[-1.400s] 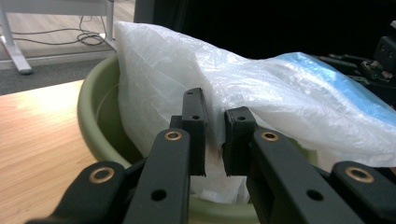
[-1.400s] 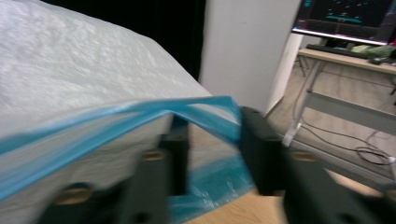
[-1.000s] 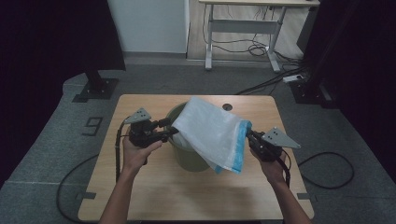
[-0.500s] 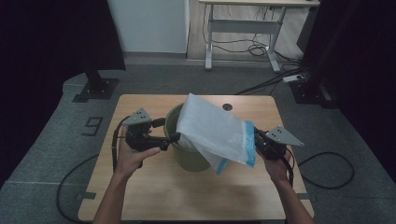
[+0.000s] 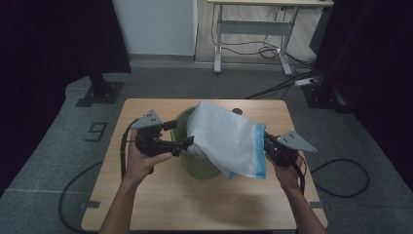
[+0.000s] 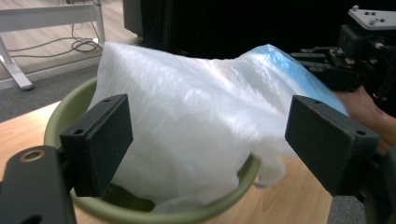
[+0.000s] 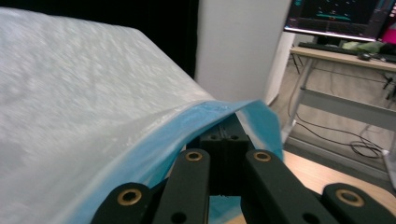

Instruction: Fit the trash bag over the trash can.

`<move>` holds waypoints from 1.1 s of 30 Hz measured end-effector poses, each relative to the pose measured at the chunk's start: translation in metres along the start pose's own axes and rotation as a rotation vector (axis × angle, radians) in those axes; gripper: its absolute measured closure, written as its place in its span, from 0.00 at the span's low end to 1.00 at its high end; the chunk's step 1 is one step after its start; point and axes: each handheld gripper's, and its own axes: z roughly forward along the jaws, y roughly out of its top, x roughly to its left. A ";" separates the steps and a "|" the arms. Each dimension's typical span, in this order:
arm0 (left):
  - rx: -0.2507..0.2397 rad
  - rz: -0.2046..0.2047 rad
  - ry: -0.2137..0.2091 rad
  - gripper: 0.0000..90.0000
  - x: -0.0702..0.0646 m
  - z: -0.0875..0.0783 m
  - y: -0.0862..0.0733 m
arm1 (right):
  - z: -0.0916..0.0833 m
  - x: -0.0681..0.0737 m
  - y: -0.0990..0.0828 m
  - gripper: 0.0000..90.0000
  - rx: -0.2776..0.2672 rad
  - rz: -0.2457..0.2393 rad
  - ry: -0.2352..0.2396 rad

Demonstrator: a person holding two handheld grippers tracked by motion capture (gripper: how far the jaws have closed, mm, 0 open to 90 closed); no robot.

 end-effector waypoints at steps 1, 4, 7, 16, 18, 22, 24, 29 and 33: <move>0.004 0.001 0.007 0.17 -0.002 0.002 0.002 | 0.000 0.002 0.001 0.99 -0.006 -0.001 0.009; 0.017 0.005 0.026 0.17 -0.007 0.011 0.006 | 0.000 0.011 0.005 0.99 -0.018 -0.004 0.033; 0.032 0.001 0.063 0.18 -0.012 0.021 0.007 | 0.001 0.019 0.006 0.99 -0.023 -0.008 0.058; 0.037 -0.053 0.124 0.19 -0.017 0.045 0.005 | 0.006 0.031 0.004 0.99 -0.025 -0.015 0.091; 0.043 -0.060 0.135 0.21 -0.016 0.048 0.003 | 0.006 0.031 0.003 0.99 -0.025 -0.016 0.094; 0.070 -0.074 0.160 0.28 -0.013 0.056 -0.001 | 0.005 0.032 0.004 0.99 -0.028 -0.010 0.099; 0.084 -0.085 0.168 0.35 -0.010 0.060 -0.003 | 0.004 0.033 0.004 0.99 -0.031 -0.013 0.101; 0.085 -0.098 0.166 0.61 -0.003 0.065 -0.010 | 0.000 0.036 0.005 0.99 -0.043 -0.009 0.113; 0.078 -0.112 0.135 0.82 0.004 0.063 -0.015 | -0.002 0.039 0.007 0.99 -0.054 -0.012 0.126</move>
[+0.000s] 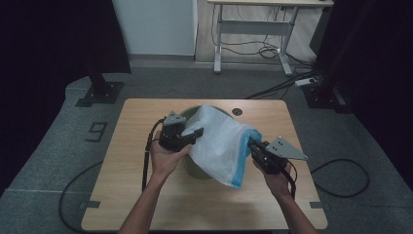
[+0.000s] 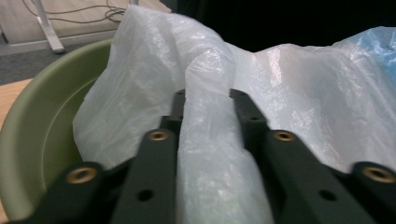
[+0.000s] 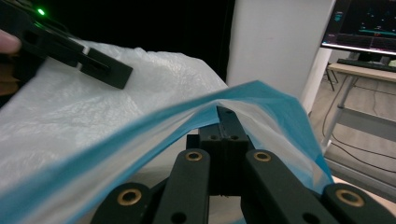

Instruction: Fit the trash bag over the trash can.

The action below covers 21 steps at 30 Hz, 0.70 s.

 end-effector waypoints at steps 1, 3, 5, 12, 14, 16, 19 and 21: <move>-0.001 -0.006 -0.006 0.86 0.002 -0.001 -0.001 | -0.001 0.001 0.000 0.99 -0.005 0.003 0.006; -0.008 -0.016 -0.013 0.91 0.006 -0.004 -0.004 | -0.001 0.003 0.001 0.99 -0.010 0.004 0.015; -0.013 -0.021 -0.013 0.94 0.011 -0.008 -0.006 | -0.002 0.006 0.002 0.99 -0.014 0.001 0.027; -0.031 -0.070 -0.043 0.95 0.034 -0.024 -0.014 | 0.002 0.021 -0.001 0.99 -0.019 -0.013 0.084; -0.040 -0.061 -0.022 0.85 0.034 -0.026 -0.015 | 0.005 0.023 -0.003 0.99 -0.010 -0.014 0.093; -0.050 -0.050 -0.017 0.74 0.030 -0.027 -0.014 | 0.007 0.024 -0.005 0.99 -0.001 -0.014 0.097; -0.059 -0.027 -0.018 0.47 0.020 -0.031 -0.008 | 0.013 0.025 -0.007 0.99 0.021 -0.015 0.095; -0.088 -0.002 0.010 0.39 0.008 -0.039 -0.002 | 0.015 0.023 -0.008 0.99 0.041 -0.018 0.078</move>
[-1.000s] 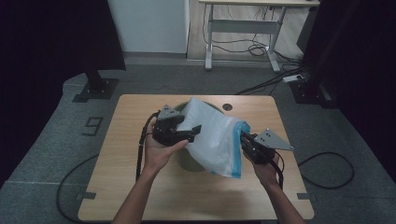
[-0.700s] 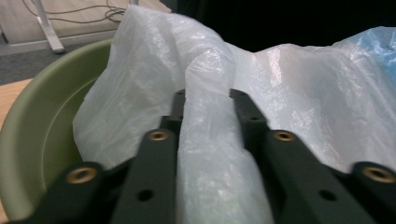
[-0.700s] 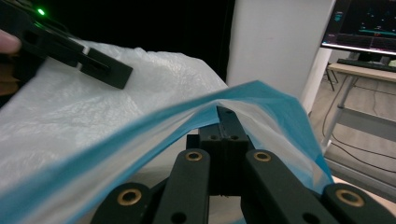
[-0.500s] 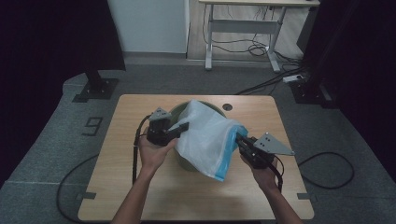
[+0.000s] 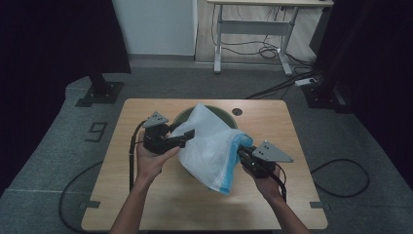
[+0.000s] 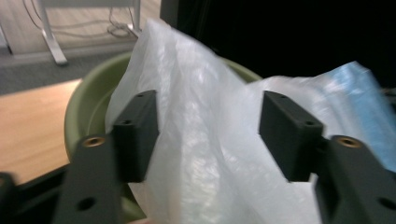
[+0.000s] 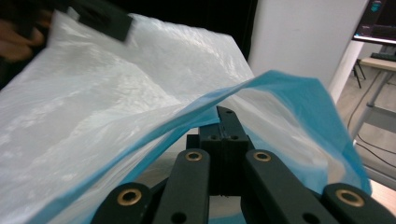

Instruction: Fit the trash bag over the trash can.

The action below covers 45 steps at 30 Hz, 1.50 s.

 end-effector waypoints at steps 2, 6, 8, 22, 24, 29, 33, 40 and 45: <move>-0.011 0.009 0.015 0.34 -0.004 -0.003 0.002 | 0.000 -0.001 0.000 0.99 0.005 0.003 -0.006; -0.036 0.042 0.035 0.32 -0.016 -0.011 0.009 | -0.002 -0.006 -0.001 0.99 0.019 0.014 -0.026; -0.027 0.060 0.030 0.33 -0.022 -0.011 0.010 | -0.004 -0.008 -0.001 0.99 0.024 0.019 -0.033; 0.099 0.088 -0.056 0.30 -0.060 0.029 -0.005 | -0.003 -0.008 0.001 0.99 0.023 0.019 -0.029; 0.108 0.086 -0.064 0.30 -0.060 0.032 -0.006 | -0.003 -0.008 0.001 0.99 0.022 0.018 -0.029; 0.119 0.051 -0.105 0.28 -0.059 0.041 -0.009 | -0.004 -0.008 0.001 0.99 0.018 0.021 -0.029; 0.139 0.032 -0.131 0.26 -0.060 0.048 -0.014 | -0.003 -0.008 0.001 0.99 0.017 0.023 -0.028; 0.165 0.025 -0.141 0.26 -0.060 0.059 -0.022 | -0.004 -0.007 0.003 0.99 0.011 0.022 -0.027; 0.182 0.033 -0.155 0.32 -0.061 0.063 -0.025 | -0.004 -0.006 0.004 0.99 0.006 0.022 -0.025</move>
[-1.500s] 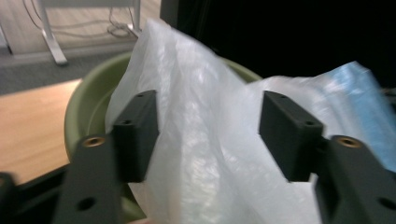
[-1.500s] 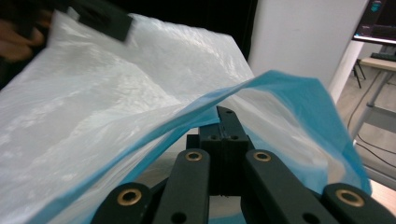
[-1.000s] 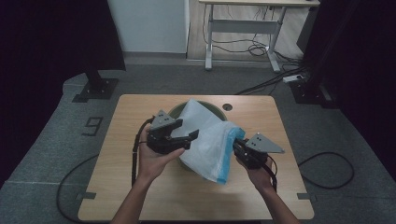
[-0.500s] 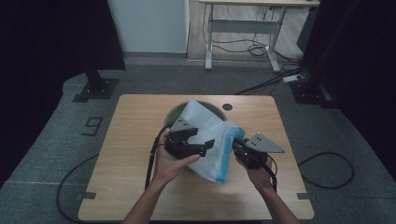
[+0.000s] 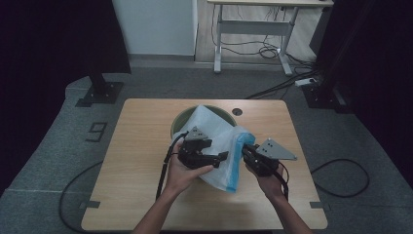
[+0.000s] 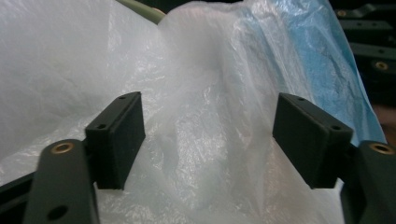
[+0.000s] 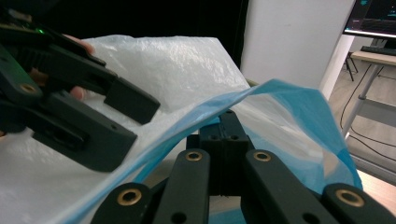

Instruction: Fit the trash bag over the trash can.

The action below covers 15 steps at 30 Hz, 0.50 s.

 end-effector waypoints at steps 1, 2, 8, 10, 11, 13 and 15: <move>0.004 0.000 -0.005 0.32 0.000 0.001 0.000 | 0.000 0.000 0.000 0.99 -0.001 0.000 0.000; 0.008 0.000 -0.008 0.34 0.000 0.001 -0.001 | 0.000 0.001 0.001 0.99 -0.001 0.001 0.001; 0.006 0.003 -0.037 0.52 0.002 0.003 -0.001 | -0.001 0.002 0.002 0.99 -0.010 0.001 0.003; 0.004 0.004 -0.035 0.56 0.003 0.004 -0.001 | -0.001 0.002 0.003 0.99 -0.013 0.001 0.004; 0.002 0.002 -0.034 0.57 0.003 0.004 -0.001 | -0.001 0.002 0.003 0.99 -0.013 0.002 0.004; -0.005 0.002 -0.047 0.63 0.004 0.004 -0.001 | -0.001 0.002 0.004 0.99 -0.016 0.003 0.005; -0.011 0.005 -0.059 0.69 0.006 0.004 -0.001 | -0.002 0.001 0.004 0.99 -0.015 0.004 0.003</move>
